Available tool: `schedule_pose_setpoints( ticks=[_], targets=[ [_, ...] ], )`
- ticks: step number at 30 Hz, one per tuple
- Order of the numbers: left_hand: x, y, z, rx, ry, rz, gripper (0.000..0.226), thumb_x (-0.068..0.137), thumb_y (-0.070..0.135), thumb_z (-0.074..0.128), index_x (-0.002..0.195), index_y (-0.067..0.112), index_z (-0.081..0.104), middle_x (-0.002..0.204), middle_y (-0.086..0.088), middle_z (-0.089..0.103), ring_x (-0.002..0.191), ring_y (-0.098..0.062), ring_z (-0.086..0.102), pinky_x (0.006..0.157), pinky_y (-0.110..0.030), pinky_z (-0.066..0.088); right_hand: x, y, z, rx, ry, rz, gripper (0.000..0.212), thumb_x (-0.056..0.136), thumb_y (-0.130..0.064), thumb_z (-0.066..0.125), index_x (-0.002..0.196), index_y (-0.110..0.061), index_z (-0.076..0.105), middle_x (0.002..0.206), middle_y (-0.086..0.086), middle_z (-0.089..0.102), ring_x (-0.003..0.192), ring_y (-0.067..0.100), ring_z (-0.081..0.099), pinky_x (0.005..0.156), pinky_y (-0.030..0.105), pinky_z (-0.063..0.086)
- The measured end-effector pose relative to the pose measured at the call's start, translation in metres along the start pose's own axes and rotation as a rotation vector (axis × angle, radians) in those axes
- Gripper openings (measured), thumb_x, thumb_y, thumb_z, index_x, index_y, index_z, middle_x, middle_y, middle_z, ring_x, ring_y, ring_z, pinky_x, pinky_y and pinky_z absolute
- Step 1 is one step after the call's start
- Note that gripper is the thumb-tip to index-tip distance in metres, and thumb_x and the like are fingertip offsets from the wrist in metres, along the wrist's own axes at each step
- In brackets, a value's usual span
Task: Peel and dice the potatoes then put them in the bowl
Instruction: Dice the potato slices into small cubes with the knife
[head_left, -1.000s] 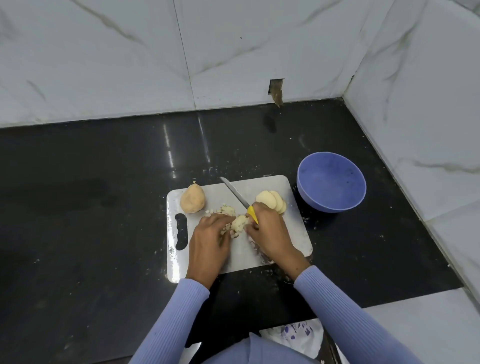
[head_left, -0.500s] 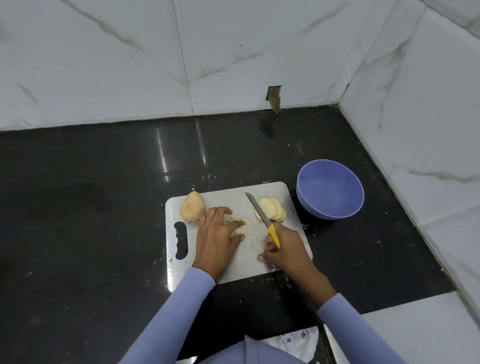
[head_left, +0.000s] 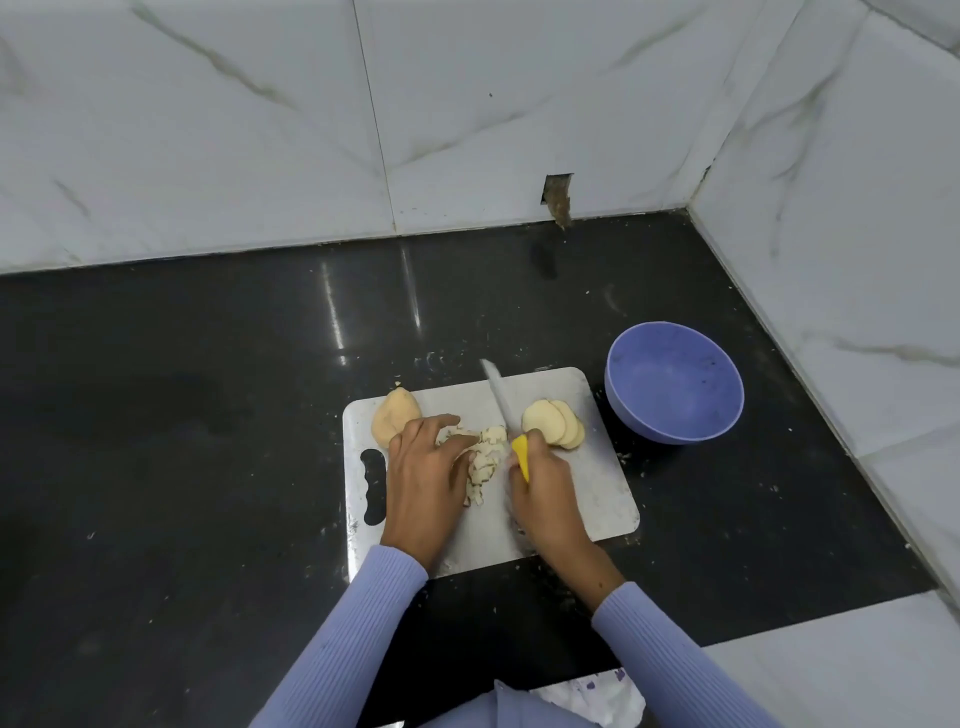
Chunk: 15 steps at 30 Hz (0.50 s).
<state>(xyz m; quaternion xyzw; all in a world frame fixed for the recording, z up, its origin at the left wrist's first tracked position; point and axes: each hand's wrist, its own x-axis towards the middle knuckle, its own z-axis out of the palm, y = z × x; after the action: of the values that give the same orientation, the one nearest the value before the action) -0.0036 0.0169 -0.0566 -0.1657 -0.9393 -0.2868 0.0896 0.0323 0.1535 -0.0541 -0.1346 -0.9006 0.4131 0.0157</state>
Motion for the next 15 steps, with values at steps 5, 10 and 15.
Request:
schedule_pose_setpoints(
  ticks=[5, 10, 15],
  targets=[
    [0.003, -0.001, -0.003, 0.003, -0.008, 0.011, 0.028, 0.077, 0.001, 0.072, 0.100, 0.017, 0.073, 0.114, -0.002, 0.064, 0.105, -0.023, 0.055, 0.089, -0.029, 0.033, 0.003, -0.012, 0.008, 0.067, -0.011, -0.027, 0.017, 0.095, -0.005, 0.048, 0.112, -0.005, 0.049, 0.097, 0.004, 0.063, 0.086, 0.018, 0.061, 0.064, 0.010, 0.042],
    [0.011, 0.003, 0.000, -0.031, -0.018, 0.016, 0.024, 0.081, 0.005, 0.071, 0.103, 0.015, 0.072, 0.111, -0.002, 0.067, 0.102, -0.024, 0.058, 0.089, -0.034, 0.037, 0.008, -0.003, -0.016, 0.140, 0.215, 0.058, 0.019, 0.081, -0.014, 0.074, 0.090, -0.016, 0.057, 0.086, -0.007, 0.069, 0.079, 0.002, 0.064, 0.072, 0.009, 0.049],
    [0.027, 0.007, 0.005, -0.057, -0.056, 0.013, 0.027, 0.082, 0.004, 0.068, 0.106, 0.015, 0.071, 0.113, -0.003, 0.067, 0.105, -0.025, 0.058, 0.092, -0.036, 0.036, 0.009, 0.004, -0.015, 0.222, 0.090, 0.128, 0.013, 0.090, -0.005, 0.057, 0.103, -0.008, 0.058, 0.104, -0.005, 0.069, 0.094, 0.006, 0.064, 0.080, 0.012, 0.047]
  ],
)
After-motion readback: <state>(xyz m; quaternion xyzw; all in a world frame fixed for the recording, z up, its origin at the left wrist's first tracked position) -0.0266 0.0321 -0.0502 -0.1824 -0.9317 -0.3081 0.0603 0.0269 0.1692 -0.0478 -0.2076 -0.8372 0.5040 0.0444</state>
